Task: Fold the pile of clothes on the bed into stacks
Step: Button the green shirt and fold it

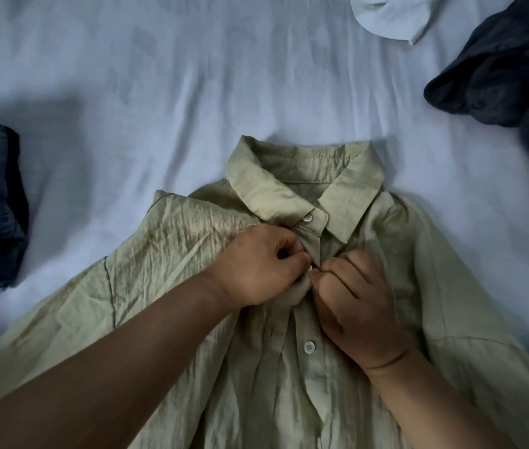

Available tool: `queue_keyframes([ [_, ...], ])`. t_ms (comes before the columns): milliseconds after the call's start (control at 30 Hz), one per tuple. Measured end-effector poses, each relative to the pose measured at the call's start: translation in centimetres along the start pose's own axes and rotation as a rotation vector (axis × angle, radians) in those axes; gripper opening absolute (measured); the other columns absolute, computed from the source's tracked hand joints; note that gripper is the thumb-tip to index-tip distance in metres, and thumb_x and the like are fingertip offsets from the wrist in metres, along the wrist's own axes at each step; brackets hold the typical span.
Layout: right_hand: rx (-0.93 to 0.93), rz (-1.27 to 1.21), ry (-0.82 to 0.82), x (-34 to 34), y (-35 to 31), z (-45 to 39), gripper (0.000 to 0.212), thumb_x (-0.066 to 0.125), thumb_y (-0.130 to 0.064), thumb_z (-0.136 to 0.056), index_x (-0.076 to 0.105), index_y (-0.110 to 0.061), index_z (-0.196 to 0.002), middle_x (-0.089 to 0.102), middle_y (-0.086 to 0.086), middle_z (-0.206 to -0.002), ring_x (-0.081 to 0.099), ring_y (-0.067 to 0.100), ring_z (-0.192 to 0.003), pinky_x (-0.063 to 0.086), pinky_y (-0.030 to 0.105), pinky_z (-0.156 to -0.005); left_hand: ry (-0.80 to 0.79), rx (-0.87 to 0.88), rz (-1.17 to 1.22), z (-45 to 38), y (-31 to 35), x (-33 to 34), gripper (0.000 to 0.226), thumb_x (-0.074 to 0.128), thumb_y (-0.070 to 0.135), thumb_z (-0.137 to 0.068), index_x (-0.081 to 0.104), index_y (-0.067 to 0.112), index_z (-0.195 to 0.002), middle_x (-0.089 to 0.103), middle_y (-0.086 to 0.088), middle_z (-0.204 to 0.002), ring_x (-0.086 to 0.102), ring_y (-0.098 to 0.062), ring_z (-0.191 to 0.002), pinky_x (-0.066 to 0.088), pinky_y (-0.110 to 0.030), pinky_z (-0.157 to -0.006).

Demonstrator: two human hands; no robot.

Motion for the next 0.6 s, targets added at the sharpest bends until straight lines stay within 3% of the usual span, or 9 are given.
queue_keyframes([
  [233, -0.044, 0.01, 0.001, -0.7, -0.2, -0.5, 0.011, 0.045, -0.007, -0.089, 0.054, -0.012, -0.091, 0.067, 0.009, -0.077, 0.045, 0.024, -0.073, 0.035, 0.033, -0.069, -0.116, -0.182, 0.25, -0.1, 0.4, -0.4, 0.024, 0.066, 0.013, -0.083, 0.06, 0.008, -0.06, 0.052, 0.002, -0.054, 0.045, -0.007, -0.051, 0.037, -0.018, -0.052],
  [333, -0.047, 0.078, -0.026, -1.1, -0.5, -0.6, 0.01, 0.05, -0.007, -0.085, 0.054, -0.014, -0.09, 0.066, 0.006, -0.076, 0.045, 0.025, -0.072, 0.033, 0.033, -0.067, -0.142, -0.182, 0.199, -0.4, 0.4, -0.7, 0.019, 0.066, 0.015, -0.082, 0.068, -0.001, -0.072, 0.058, -0.003, -0.061, 0.048, -0.009, -0.057, 0.039, -0.023, -0.06],
  [400, 0.009, 0.128, -0.071, -1.2, -0.2, -0.5, 0.008, 0.052, -0.011, -0.086, 0.057, -0.016, -0.089, 0.065, 0.005, -0.076, 0.045, 0.025, -0.072, 0.033, 0.035, -0.066, -0.139, -0.125, 0.064, -0.5, 0.0, -0.4, 0.018, 0.067, 0.02, -0.083, 0.071, 0.005, -0.074, 0.062, 0.002, -0.062, 0.051, -0.004, -0.056, 0.041, -0.021, -0.061],
  [500, 0.223, 0.086, -0.145, -2.2, 0.2, 0.2, 0.019, 0.053, -0.017, -0.088, 0.071, -0.011, -0.093, 0.063, 0.008, -0.082, 0.052, 0.029, -0.074, 0.042, 0.039, -0.067, 0.06, 0.134, -0.104, 1.4, -0.7, -0.1, 0.01, 0.065, 0.021, -0.085, 0.073, 0.017, -0.086, 0.062, 0.014, -0.077, 0.056, 0.002, -0.071, 0.04, -0.015, -0.068],
  [600, 0.343, -0.019, -0.152, -4.4, -1.2, 1.0, 0.019, 0.054, -0.017, -0.089, 0.07, -0.007, -0.089, 0.06, 0.011, -0.084, 0.055, 0.033, -0.075, 0.045, 0.042, -0.071, 0.472, 0.364, -0.186, 5.6, -1.6, 0.6, 0.02, 0.059, 0.02, -0.084, 0.068, 0.013, -0.101, 0.058, 0.002, -0.098, 0.057, -0.012, -0.089, 0.046, -0.023, -0.077],
])
Point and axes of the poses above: each hand's wrist, its own z-axis away from the middle knuckle, its own x-axis out of the palm, y = z × x, the point moved 2 cm from there along -z, towards the middle knuckle
